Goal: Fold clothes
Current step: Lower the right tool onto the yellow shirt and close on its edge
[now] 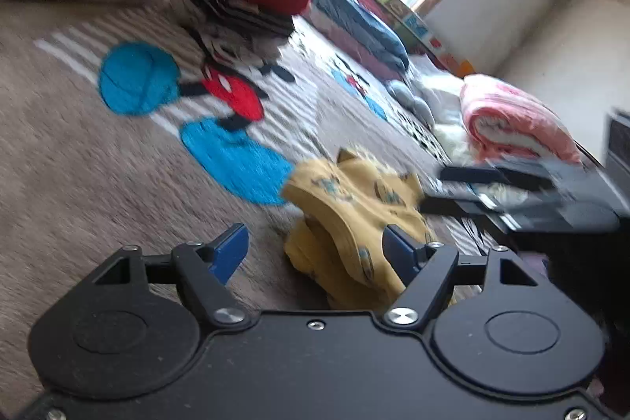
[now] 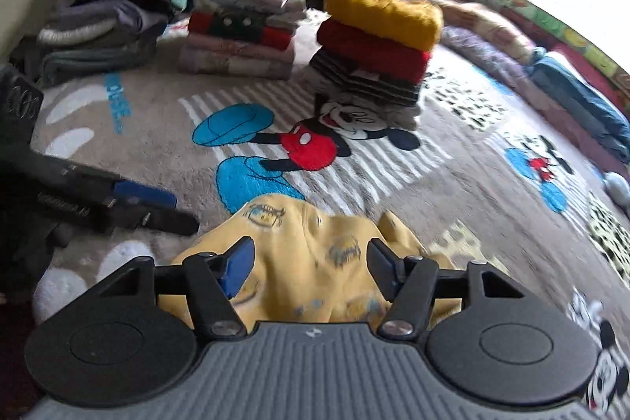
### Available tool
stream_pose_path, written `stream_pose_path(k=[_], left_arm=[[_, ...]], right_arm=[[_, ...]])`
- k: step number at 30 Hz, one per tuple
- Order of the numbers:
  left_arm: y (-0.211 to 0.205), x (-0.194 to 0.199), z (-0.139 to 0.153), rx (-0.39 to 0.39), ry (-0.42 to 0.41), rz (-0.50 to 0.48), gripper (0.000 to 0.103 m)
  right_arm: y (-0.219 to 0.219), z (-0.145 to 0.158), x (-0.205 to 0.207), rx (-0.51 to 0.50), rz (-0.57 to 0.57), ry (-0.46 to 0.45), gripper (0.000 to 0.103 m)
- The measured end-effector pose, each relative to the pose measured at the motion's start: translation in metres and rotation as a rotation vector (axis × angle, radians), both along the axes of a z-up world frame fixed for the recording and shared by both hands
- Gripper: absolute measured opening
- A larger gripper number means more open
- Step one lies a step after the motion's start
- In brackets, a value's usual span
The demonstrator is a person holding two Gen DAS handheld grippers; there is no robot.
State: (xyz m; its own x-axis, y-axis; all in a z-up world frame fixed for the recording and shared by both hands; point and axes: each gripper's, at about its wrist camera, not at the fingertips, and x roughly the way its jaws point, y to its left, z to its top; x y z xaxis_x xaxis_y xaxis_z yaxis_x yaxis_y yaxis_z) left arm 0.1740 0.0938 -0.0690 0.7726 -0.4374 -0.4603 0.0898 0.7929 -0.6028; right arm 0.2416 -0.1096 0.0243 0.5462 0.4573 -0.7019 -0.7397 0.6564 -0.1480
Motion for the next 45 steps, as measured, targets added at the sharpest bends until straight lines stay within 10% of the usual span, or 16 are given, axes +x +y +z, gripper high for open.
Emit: stream_pose_path(k=[13,14,16,18,38,45], left_arm=[[0.001,0.008,-0.010,-0.016,0.033,-0.090,0.076],[0.000,0.008,-0.010,-0.013,0.036,-0.092,0.076],[-0.001,0.007,-0.010,-0.010,0.041,-0.095,0.076],[0.000,0.006,-0.010,-0.009,0.042,-0.095,0.076],[-0.017,-0.021,0.007,0.082,-0.068,-0.175,0.076],[-0.020,-0.031,0.009,0.141,-0.076,-0.179,0.076]], right_arm=[[0.028,-0.042,0.109,-0.039,-0.044,0.284,0.060],[0.027,-0.047,0.114,-0.038,-0.050,0.313,0.057],[0.023,-0.054,0.119,-0.016,-0.051,0.380,0.012],[0.022,-0.054,0.116,-0.013,-0.050,0.385,0.009],[-0.147,-0.010,-0.037,0.451,-0.339,0.173,0.005],[-0.201,-0.060,-0.100,0.520,-0.514,0.202,0.005]])
